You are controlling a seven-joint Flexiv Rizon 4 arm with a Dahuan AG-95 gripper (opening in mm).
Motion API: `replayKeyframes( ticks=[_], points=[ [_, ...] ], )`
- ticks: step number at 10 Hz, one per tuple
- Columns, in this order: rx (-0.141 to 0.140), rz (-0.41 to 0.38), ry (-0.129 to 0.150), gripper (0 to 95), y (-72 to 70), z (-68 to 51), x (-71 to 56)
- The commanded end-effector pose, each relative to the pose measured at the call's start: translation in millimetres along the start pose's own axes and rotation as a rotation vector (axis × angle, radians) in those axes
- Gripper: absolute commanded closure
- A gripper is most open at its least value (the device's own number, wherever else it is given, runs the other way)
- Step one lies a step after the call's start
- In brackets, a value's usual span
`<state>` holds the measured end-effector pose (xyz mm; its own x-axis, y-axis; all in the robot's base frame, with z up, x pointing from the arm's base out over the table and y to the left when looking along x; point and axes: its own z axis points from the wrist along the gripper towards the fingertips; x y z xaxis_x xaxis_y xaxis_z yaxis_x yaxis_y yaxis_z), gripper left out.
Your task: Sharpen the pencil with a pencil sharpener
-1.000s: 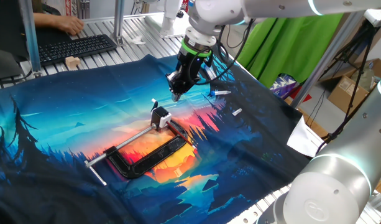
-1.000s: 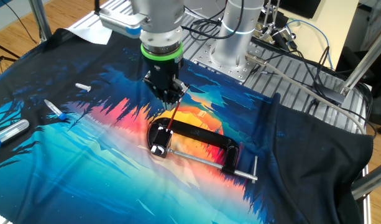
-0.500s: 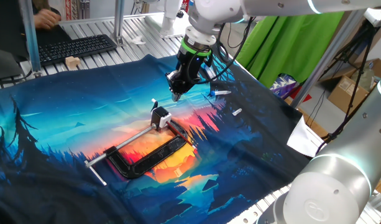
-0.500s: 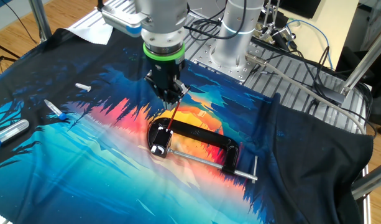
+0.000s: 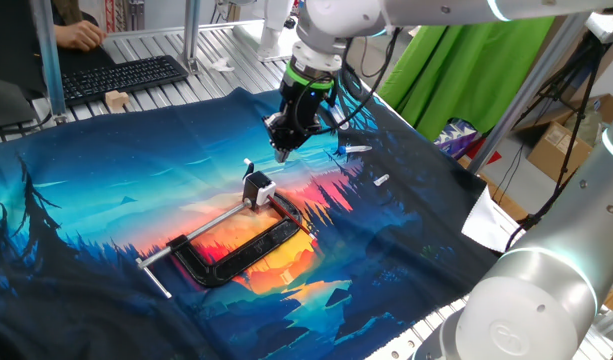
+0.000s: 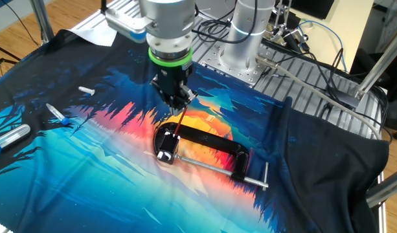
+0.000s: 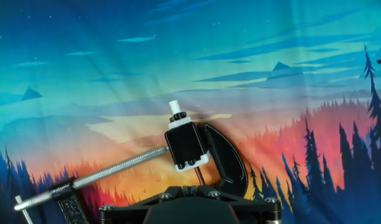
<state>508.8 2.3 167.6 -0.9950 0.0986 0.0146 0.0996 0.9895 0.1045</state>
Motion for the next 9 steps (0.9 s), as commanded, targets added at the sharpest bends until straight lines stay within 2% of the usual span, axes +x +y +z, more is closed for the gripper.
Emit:
replayKeyframes(
  ticks=[1, 4, 6, 7, 9],
  points=[
    [0.009, -0.001, 0.006, 95.0, 0.2, -1.0, -10.8],
    [0.017, -0.008, 0.006, 95.0, -0.3, 3.3, -38.5],
    [0.034, -0.021, 0.007, 95.0, -2.8, 10.4, -60.2],
    [0.033, -0.024, 0.009, 95.0, -3.5, 12.1, -66.8],
    [0.031, -0.032, 0.011, 95.0, -4.8, 23.9, -84.2]
  ],
)
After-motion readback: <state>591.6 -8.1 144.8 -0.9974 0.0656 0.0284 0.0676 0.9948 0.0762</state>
